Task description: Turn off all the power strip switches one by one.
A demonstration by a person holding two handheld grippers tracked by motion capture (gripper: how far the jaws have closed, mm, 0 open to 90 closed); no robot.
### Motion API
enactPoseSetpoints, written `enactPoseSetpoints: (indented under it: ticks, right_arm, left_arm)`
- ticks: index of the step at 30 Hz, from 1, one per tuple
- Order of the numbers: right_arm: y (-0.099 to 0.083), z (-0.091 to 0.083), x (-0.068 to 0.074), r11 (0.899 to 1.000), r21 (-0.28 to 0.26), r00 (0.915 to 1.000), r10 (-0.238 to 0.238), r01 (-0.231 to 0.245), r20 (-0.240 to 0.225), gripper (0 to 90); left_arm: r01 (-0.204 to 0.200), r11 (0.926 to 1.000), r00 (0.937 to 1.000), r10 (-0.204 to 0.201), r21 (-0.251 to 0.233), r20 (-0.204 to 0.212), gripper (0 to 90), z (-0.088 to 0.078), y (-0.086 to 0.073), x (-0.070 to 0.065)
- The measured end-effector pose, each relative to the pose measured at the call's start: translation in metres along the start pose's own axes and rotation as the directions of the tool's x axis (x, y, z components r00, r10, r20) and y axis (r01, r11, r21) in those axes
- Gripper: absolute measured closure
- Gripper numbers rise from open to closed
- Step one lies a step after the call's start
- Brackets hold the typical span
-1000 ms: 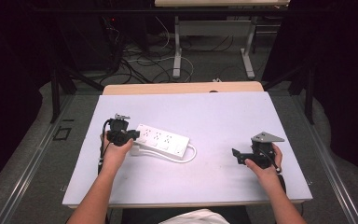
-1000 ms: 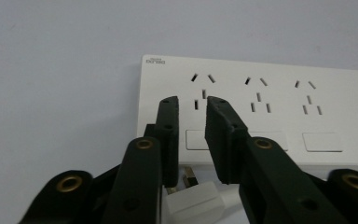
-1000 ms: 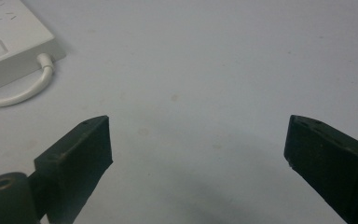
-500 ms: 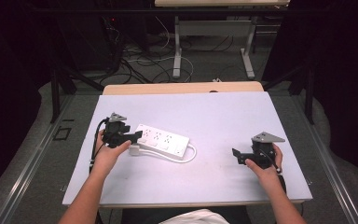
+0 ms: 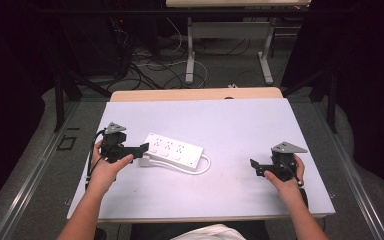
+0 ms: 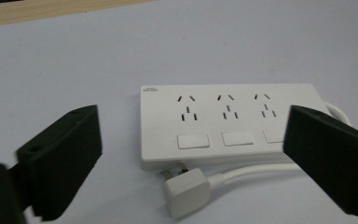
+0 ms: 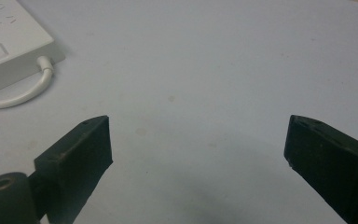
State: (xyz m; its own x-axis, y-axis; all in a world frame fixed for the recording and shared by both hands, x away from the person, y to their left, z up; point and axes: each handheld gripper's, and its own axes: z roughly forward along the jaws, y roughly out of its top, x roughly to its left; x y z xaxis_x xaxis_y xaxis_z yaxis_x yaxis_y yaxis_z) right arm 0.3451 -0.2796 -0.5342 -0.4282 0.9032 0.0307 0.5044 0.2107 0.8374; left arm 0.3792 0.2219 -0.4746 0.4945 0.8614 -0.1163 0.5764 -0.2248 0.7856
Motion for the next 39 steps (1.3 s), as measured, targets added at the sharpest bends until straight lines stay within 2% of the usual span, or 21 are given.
enactPoseSetpoints:
  ticks: [2,4,5,9,14,22,26,31,39]
  right_arm:
    - [0.0,-0.001,0.001,1.0,0.0,1.0,0.007,-0.007,0.001,6.9]
    - [0.0,-0.001,0.0,1.0,-0.003,1.0,0.005,-0.005,0.002,6.9]
    - [0.0,-0.001,0.0,1.0,-0.003,1.0,0.003,-0.003,0.001,6.9]
    - [-0.001,-0.001,0.0,1.0,-0.005,1.0,-0.001,0.001,0.009,6.9]
    - [-0.001,-0.002,-0.002,1.0,-0.002,0.9999,0.011,-0.011,0.005,6.9]
    - [-0.001,-0.003,-0.004,1.0,-0.004,0.9999,0.01,-0.01,0.006,6.8]
    - [-0.002,-0.003,-0.004,1.0,0.002,0.9999,0.014,-0.014,0.009,6.5]
    - [-0.002,-0.001,-0.006,1.0,0.0,0.9999,0.015,-0.015,0.006,5.8]
    - [-0.005,0.001,-0.008,1.0,0.02,0.9999,0.014,-0.014,0.0,5.0]
  left_arm:
    - [0.018,0.9998,0.9996,-0.017,-0.012,0.021,0.1,-0.006,-0.002,-0.001]
    - [0.016,0.9994,0.9995,-0.016,-0.032,0.029,0.1,-0.012,-0.004,0.0]
    - [0.036,0.9984,0.9988,-0.035,-0.043,0.036,0.1,-0.015,-0.005,0.001]
    - [0.005,0.9985,0.9995,-0.004,-0.054,0.03,0.1,-0.022,-0.015,0.006]
    - [0.053,0.9958,0.9986,-0.052,-0.075,0.008,0.1,-0.027,-0.03,0.02]
    - [0.068,0.9956,0.9954,-0.072,-0.065,-0.063,0.1,-0.028,-0.055,0.042]
    - [0.1,0.9934,0.9912,-0.104,-0.056,-0.082,0.1,-0.026,-0.066,0.05]
    - [0.091,0.9956,0.9899,-0.093,-0.02,-0.107,0.1,-0.018,-0.075,0.054]
    - [0.1,0.9949,0.9904,-0.101,-0.007,-0.095,0.1,-0.007,-0.082,0.057]
